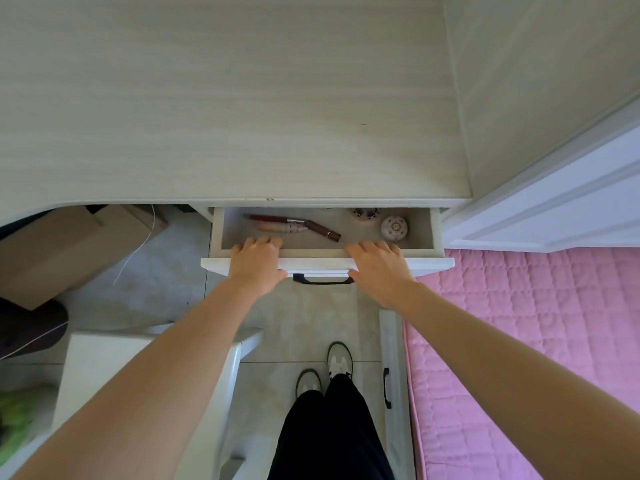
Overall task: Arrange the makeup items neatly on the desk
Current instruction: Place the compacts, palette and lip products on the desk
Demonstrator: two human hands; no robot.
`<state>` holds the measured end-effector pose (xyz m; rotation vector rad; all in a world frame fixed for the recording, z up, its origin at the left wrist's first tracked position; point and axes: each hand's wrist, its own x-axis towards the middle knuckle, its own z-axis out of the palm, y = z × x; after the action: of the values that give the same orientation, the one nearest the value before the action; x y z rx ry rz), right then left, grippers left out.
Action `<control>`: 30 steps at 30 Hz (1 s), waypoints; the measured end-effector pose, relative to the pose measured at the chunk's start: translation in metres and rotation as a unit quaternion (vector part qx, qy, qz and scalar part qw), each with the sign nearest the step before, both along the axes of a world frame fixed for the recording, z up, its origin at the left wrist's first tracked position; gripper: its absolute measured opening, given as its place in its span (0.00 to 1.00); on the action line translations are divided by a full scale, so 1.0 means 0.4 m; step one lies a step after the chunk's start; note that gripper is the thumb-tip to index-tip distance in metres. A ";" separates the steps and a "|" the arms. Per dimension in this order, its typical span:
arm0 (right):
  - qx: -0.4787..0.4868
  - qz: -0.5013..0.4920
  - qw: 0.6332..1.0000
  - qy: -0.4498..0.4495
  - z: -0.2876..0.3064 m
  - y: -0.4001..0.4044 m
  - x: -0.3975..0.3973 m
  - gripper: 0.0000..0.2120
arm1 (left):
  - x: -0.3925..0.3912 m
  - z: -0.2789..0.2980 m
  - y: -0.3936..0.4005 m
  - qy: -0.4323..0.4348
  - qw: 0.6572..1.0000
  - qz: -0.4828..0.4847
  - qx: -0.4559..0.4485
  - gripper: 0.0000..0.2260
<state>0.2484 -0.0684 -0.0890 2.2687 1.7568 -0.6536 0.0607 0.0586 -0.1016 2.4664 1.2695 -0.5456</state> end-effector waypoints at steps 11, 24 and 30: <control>-0.078 0.021 0.996 0.048 0.038 -0.073 -0.046 0.21 | -0.062 0.024 -0.092 0.005 0.998 -0.008 -0.062 0.17; -0.115 0.050 0.990 0.057 0.045 -0.236 -0.154 0.20 | -0.178 0.032 -0.243 0.009 0.993 -0.009 -0.121 0.17; -0.120 0.061 0.990 0.046 0.033 -0.291 -0.179 0.21 | -0.219 0.015 -0.294 -0.014 0.989 -0.003 -0.145 0.18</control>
<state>0.1767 -0.1847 -0.0758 1.9840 1.7353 -0.9042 -0.0269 -0.0589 -0.0958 2.2290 1.0851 -0.6458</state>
